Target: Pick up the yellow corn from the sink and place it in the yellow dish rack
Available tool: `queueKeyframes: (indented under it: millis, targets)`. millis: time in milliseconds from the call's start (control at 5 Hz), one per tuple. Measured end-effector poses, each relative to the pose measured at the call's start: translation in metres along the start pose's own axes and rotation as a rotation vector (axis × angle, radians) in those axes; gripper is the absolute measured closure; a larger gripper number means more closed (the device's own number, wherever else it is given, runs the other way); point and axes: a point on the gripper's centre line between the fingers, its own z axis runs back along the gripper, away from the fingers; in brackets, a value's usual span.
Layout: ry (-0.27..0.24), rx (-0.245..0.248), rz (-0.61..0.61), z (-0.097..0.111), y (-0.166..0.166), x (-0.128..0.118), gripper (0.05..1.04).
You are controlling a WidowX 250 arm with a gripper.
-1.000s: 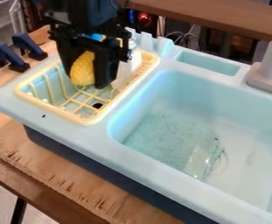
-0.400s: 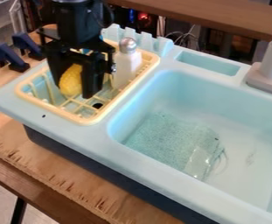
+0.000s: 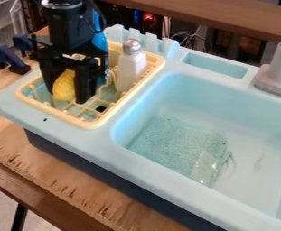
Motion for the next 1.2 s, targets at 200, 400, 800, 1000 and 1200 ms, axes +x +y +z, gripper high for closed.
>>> queueKeyframes:
  millis: [200,400,800,1000,1200]
  targets:
    - [0.007,-0.009,-0.004,-0.008,0.001,0.002,0.404]
    - [0.001,-0.008,-0.033,-0.013,-0.002,0.007,0.404]
    - [0.025,-0.014,-0.034,-0.027,-0.003,0.012,0.404]
    - [0.044,-0.015,-0.038,-0.035,-0.002,0.014,0.404]
    - [0.038,-0.022,-0.029,-0.035,-0.002,0.015,0.361]
